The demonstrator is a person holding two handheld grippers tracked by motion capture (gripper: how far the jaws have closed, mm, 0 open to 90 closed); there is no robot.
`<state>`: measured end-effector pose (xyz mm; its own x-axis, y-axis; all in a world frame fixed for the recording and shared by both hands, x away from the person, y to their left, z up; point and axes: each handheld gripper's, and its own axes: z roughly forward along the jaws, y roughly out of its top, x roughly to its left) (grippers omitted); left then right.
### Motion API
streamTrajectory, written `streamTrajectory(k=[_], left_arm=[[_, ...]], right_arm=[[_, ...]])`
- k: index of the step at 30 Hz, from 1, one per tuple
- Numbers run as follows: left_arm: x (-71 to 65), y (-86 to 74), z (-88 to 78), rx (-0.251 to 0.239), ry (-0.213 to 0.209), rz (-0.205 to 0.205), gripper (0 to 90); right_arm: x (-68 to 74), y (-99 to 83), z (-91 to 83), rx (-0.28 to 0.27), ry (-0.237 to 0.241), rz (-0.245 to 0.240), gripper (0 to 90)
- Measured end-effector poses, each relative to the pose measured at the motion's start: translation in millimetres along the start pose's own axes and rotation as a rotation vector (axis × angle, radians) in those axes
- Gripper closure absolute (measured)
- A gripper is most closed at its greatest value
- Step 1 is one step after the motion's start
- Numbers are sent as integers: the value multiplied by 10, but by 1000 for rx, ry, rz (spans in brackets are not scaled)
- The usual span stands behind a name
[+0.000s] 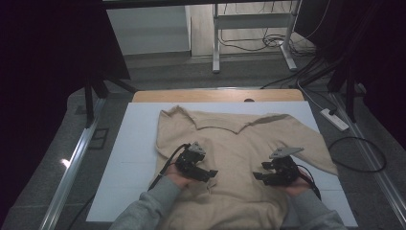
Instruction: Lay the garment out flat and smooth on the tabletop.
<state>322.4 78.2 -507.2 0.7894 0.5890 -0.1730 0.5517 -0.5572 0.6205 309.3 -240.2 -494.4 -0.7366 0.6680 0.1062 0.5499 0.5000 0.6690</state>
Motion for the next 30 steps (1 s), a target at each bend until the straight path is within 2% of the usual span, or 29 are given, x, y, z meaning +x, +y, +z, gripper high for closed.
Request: streamTrajectory(k=[4, 8, 11, 13, 17, 21, 25, 30], left_arm=[[-47, -17, 60, 66, 24, 33, 180], [-114, -26, 63, 95, 52, 72, 230], [-165, -56, 86, 139, 89, 132, 294], [-202, -74, 89, 151, 113, 165, 346], [-224, -83, 56, 149, 116, 181, 555], [-194, -94, -7, 118, 110, 175, 796], [-142, -124, -68, 87, 94, 160, 841], [-122, -143, -228, 29, 114, 154, 847]], right_arm=[[3, -2, -10, -4, -2, -2, 422], [-3, -3, -21, -6, -4, -2, 422], [-1, -3, -22, -6, -2, -4, 422], [-2, -3, -20, -5, -4, -5, 422], [2, -6, -12, -3, -7, -7, 422], [8, -5, -15, -5, -9, -8, 421], [0, -6, -18, -7, -9, -8, 421], [-5, -7, -26, -10, -13, -5, 421]])
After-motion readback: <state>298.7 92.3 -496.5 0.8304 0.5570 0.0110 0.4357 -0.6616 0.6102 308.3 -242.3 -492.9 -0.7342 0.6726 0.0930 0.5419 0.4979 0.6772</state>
